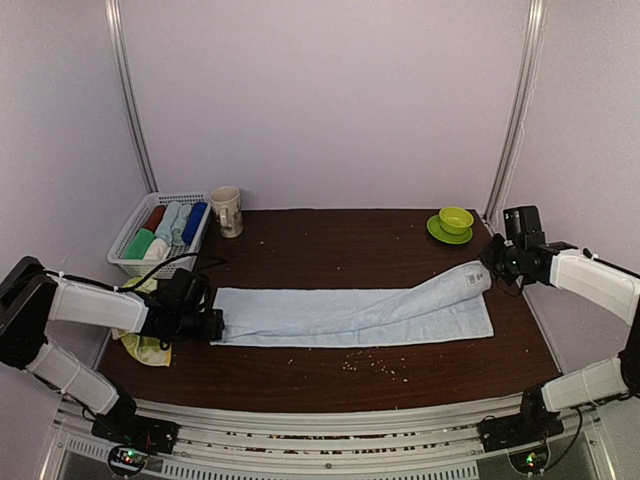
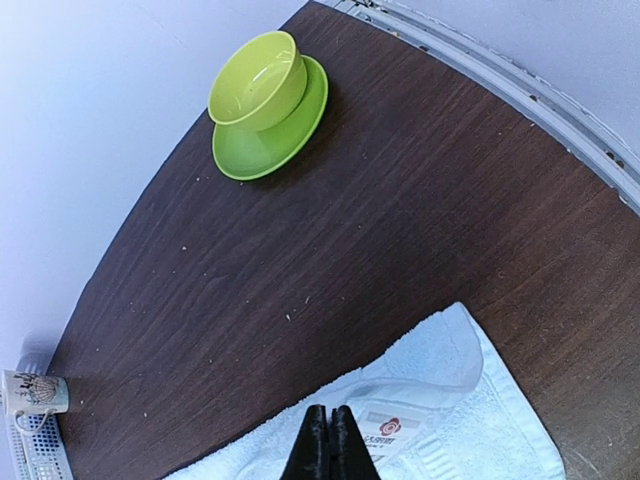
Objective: Roll the towels
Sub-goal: Adjust the towel at the center of the board.
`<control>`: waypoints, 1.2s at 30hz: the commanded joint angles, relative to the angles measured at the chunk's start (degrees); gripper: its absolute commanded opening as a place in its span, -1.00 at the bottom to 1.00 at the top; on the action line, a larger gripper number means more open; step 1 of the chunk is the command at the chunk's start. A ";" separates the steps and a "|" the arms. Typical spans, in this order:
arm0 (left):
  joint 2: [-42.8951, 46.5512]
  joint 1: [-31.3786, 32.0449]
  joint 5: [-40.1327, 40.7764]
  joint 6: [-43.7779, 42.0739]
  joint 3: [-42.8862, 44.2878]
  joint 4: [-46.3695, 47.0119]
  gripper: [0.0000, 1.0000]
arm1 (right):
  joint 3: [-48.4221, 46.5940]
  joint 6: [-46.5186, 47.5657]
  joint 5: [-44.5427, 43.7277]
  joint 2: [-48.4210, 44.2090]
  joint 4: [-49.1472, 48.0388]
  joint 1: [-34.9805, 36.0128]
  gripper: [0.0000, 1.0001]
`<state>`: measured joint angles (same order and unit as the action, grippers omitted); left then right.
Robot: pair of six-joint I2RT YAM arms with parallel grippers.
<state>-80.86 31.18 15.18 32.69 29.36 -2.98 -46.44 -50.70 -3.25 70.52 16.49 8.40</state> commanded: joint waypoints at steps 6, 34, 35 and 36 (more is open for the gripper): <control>-1.20 0.27 0.84 0.56 -1.14 2.33 0.40 | -6.76 4.99 1.88 4.68 -2.80 2.42 -1.00; 1.49 0.15 3.68 1.76 -1.03 0.08 0.40 | 7.56 11.43 -6.96 -8.64 2.87 0.53 -1.00; 1.49 0.16 3.59 1.74 -1.03 0.08 0.40 | 8.54 11.62 -6.81 -8.78 3.18 0.54 -1.00; 1.57 0.23 3.50 1.70 -0.98 0.08 0.40 | 9.75 11.67 -6.69 -8.86 3.23 0.41 -1.00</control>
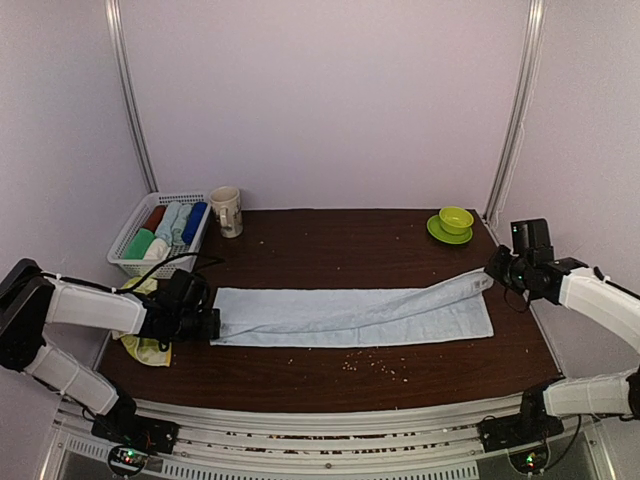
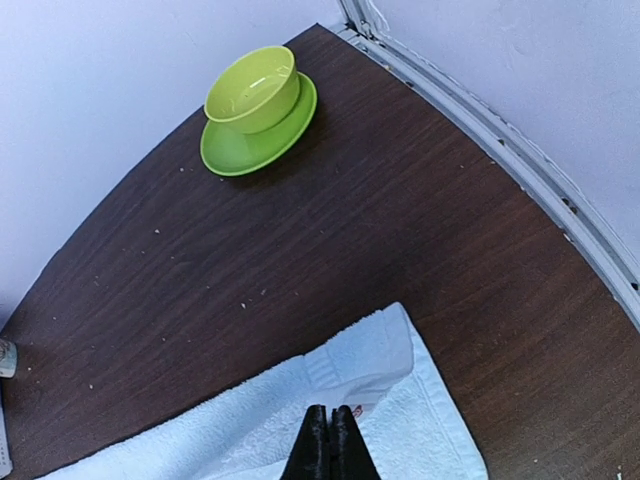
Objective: Roll the towels
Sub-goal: Adjust the towel at the center of the board.
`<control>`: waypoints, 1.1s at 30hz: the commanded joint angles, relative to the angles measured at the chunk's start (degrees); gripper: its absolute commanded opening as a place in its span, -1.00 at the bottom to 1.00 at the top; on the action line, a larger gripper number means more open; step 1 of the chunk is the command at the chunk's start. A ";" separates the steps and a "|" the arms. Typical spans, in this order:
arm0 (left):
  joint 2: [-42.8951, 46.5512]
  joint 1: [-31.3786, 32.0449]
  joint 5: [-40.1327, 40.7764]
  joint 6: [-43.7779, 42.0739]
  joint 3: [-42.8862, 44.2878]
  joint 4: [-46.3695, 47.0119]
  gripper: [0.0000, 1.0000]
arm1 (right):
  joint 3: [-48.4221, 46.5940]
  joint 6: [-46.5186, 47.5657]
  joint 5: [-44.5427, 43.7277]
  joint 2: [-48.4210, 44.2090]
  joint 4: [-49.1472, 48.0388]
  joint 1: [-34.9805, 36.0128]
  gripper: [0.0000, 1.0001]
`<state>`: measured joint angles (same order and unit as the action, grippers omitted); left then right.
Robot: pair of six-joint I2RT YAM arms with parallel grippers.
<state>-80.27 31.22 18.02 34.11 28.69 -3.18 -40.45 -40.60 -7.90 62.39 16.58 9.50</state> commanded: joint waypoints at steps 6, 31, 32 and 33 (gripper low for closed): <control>1.80 0.17 0.52 0.15 0.17 -0.38 0.40 | 9.07 0.81 -1.17 -1.39 2.63 -0.72 -1.00; 3.50 0.12 1.23 0.01 3.17 -3.29 0.41 | 13.28 -4.34 -3.78 -6.33 9.54 -0.66 -0.77; 3.54 0.15 1.24 0.02 3.30 -3.44 0.41 | 13.43 -4.39 -3.68 -6.25 9.66 -0.70 -0.70; 3.61 0.15 1.31 0.00 3.30 -3.49 0.41 | 13.39 -4.48 -3.67 -6.31 9.81 -0.71 -0.63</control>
<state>-77.95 31.22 18.28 34.09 30.02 -6.61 -27.79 -44.10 -9.76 56.86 25.10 9.02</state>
